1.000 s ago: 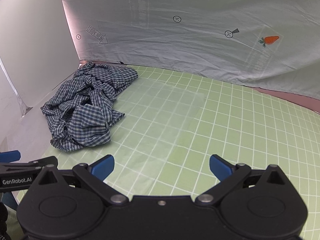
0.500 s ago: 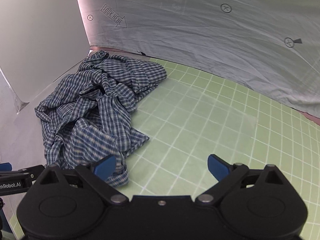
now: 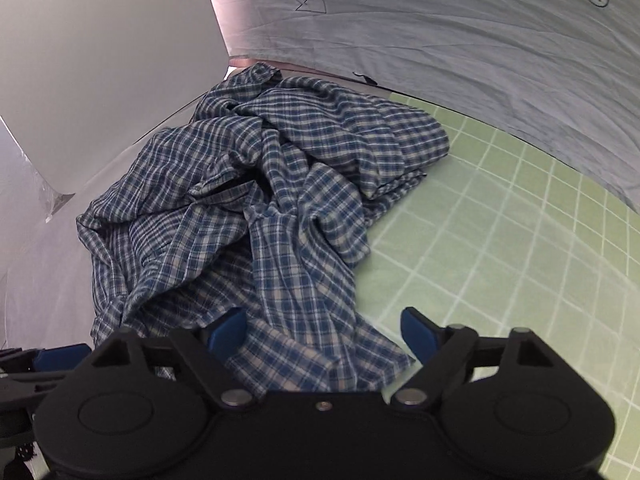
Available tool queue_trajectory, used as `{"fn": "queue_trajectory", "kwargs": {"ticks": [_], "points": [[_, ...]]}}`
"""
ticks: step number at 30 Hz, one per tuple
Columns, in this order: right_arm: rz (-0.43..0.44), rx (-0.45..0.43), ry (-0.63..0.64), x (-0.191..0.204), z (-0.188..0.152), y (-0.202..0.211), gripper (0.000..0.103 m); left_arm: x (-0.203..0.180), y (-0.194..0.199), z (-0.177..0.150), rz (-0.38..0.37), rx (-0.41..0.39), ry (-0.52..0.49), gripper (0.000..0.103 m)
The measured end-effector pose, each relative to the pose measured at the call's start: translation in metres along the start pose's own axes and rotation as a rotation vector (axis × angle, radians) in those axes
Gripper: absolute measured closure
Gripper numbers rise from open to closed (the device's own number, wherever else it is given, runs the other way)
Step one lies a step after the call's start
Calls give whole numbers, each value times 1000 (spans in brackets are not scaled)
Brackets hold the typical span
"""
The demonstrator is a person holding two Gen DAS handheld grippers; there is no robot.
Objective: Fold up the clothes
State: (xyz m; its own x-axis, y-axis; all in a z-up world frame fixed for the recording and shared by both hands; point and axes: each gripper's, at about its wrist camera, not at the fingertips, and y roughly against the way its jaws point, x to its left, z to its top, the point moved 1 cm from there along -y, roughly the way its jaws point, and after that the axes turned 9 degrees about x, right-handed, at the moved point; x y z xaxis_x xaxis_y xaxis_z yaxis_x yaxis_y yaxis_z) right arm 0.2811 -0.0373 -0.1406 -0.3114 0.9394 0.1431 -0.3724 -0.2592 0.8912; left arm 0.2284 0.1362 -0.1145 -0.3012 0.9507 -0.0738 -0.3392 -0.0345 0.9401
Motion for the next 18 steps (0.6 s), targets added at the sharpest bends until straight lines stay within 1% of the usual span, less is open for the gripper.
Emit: {"fn": "queue_trajectory", "kwargs": {"ticks": [1, 2, 3, 4, 5, 6, 7, 8, 9, 13, 15, 18], "points": [[16, 7, 4, 0, 0, -3, 46, -2, -2, 2, -1, 1, -12, 60], [34, 14, 8, -1, 0, -4, 59, -4, -3, 3, -3, 4, -23, 64], [49, 15, 14, -1, -1, -5, 64, -6, -3, 3, -1, 4, -36, 73], [59, 13, 23, -2, -3, -3, 67, -9, -3, 2, 2, 2, -50, 80], [65, 9, 34, -3, -6, -1, 78, -10, -2, 1, 3, -2, -71, 81], [71, 5, 45, -5, -8, 0, 85, -12, 0, -1, 4, -8, -96, 86], [74, 0, 54, -6, -11, 3, 88, -12, 2, -3, -2, -11, -113, 90], [72, -6, 60, -9, -14, 6, 93, -12, 4, -5, -11, -12, -127, 91], [68, -11, 63, -12, -18, 10, 96, -14, 8, -10, -23, -12, -140, 92], [13, -34, 35, -33, -39, 31, 98, -27, 26, -34, -79, -8, -186, 94], [-39, -46, 4, -50, -58, 46, 100, -34, 35, -46, -107, -7, -209, 94], [-137, -49, -51, -81, -96, 72, 100, -52, 50, -70, -137, -13, -273, 94]]}}
